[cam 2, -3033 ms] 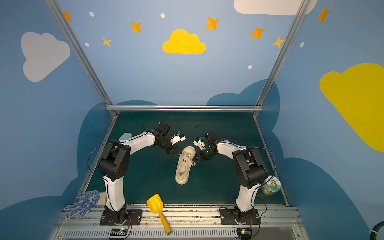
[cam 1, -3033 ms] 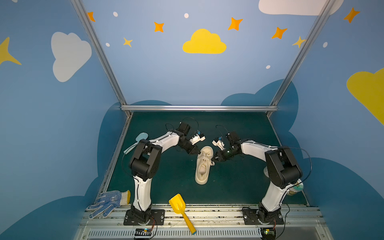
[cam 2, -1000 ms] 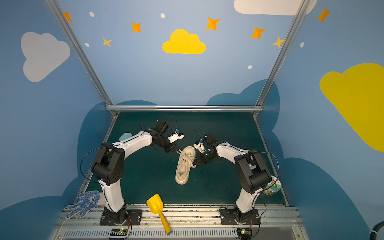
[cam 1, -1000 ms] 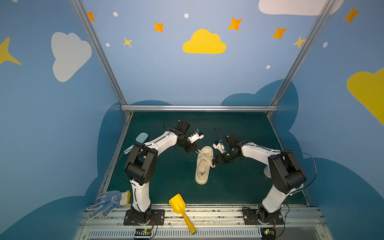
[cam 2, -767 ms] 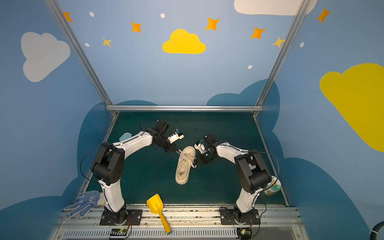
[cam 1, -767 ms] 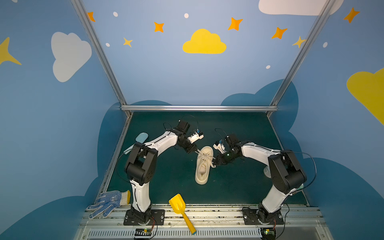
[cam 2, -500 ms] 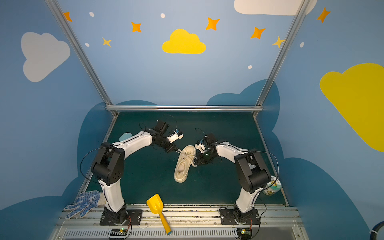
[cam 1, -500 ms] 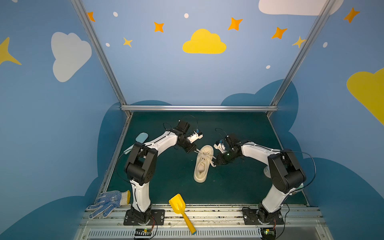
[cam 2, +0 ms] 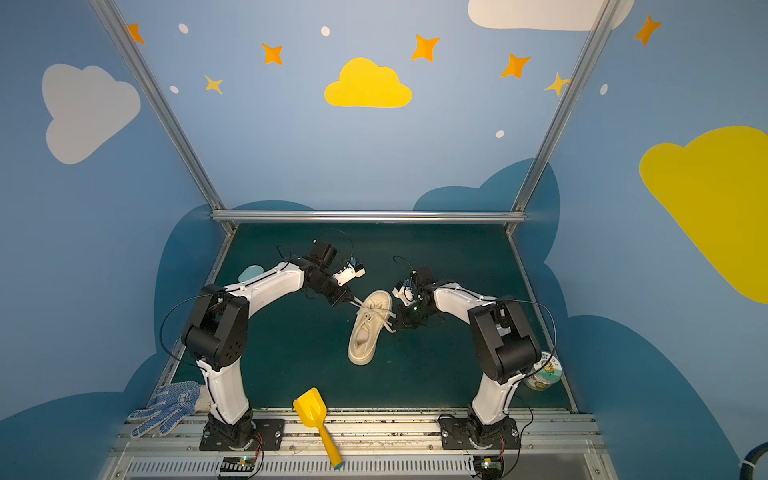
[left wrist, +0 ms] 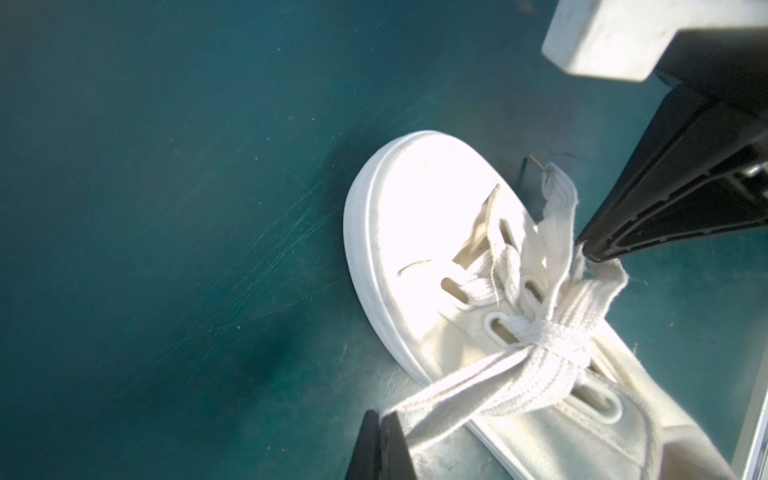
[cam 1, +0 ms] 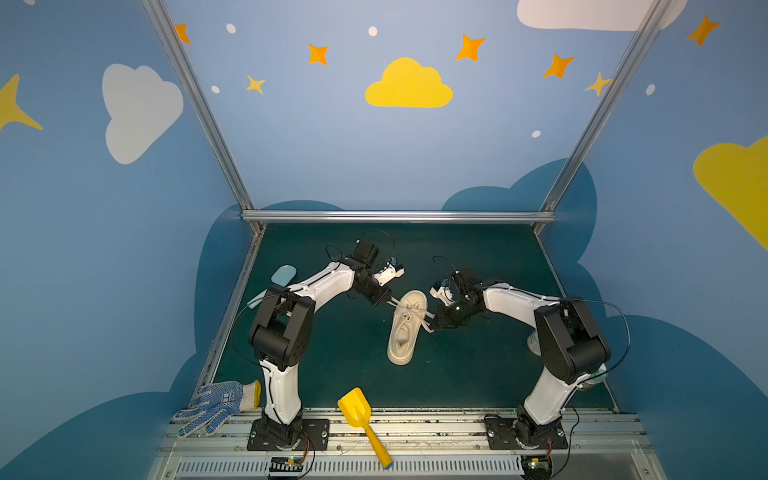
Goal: Tie the shoes
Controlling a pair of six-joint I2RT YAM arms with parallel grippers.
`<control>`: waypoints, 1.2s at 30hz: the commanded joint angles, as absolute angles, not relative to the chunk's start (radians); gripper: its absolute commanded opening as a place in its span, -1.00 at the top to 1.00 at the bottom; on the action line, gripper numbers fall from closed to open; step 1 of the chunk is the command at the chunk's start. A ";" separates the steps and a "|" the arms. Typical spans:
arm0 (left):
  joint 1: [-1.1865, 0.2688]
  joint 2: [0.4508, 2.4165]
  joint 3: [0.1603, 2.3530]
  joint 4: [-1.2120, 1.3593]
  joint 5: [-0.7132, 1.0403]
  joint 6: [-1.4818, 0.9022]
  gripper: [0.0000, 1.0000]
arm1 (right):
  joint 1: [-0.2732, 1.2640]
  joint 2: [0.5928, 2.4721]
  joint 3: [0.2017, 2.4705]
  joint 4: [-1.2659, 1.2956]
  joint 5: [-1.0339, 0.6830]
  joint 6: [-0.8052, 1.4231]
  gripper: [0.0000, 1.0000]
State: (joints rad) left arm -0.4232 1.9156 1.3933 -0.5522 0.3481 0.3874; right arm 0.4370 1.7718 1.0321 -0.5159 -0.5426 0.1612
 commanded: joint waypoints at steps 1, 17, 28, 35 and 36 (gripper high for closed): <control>-0.372 1.910 1.427 -0.548 0.240 0.369 0.94 | 0.416 1.801 1.023 -0.623 -0.485 0.168 1.00; -0.361 1.971 1.520 -0.630 0.101 0.206 0.94 | 0.398 1.831 1.031 -0.637 -0.491 0.182 1.00; -0.354 2.012 1.566 -0.681 0.042 0.045 0.94 | 0.387 1.853 1.040 -0.640 -0.501 0.186 1.00; -0.356 2.051 1.629 -0.747 -0.005 0.006 0.93 | 0.382 1.861 1.040 -0.644 -0.508 0.184 1.00; -0.356 2.050 1.630 -0.745 0.004 0.016 0.93 | 0.382 1.859 1.040 -0.641 -0.516 0.183 1.00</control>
